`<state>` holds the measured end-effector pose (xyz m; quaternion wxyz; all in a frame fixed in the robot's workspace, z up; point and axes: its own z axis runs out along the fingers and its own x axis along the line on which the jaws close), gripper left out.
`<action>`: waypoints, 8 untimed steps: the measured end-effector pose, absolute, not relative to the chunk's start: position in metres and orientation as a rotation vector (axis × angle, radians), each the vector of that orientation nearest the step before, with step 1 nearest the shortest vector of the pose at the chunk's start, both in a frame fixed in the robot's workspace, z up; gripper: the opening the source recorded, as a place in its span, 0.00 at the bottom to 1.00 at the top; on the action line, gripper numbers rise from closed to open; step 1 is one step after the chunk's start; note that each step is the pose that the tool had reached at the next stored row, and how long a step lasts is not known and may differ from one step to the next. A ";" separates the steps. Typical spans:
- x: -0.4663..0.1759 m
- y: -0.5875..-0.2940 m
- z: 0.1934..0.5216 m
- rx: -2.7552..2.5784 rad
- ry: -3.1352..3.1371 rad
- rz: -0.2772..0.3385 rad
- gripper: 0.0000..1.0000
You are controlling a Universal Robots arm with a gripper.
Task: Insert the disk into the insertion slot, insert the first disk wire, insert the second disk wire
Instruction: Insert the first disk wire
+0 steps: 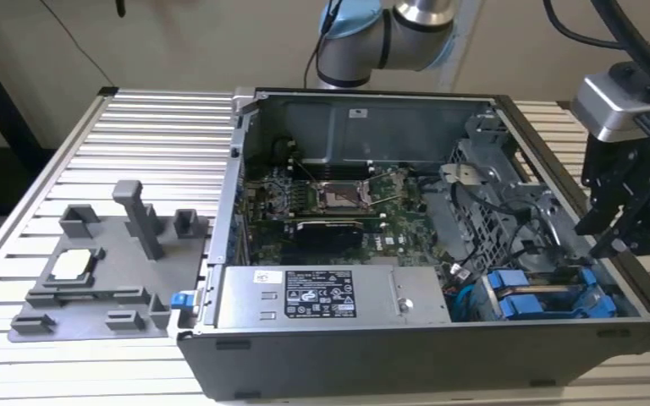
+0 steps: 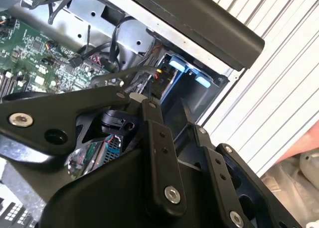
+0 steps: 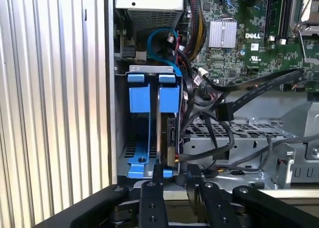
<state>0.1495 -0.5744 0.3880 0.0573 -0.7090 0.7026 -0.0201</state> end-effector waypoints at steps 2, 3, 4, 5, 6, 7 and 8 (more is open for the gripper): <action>0.149 -0.574 0.388 -2.150 2.130 -0.061 0.33; 0.149 -0.574 0.388 -2.150 2.130 -0.061 0.33; 0.149 -0.574 0.388 -2.150 2.130 -0.061 0.33; 0.149 -0.574 0.388 -2.150 2.130 -0.061 0.33; 0.149 -0.574 0.388 -2.150 2.130 -0.061 0.33; 0.149 -0.574 0.388 -2.150 2.130 -0.061 0.33; 0.149 -0.574 0.388 -2.150 2.130 -0.061 0.33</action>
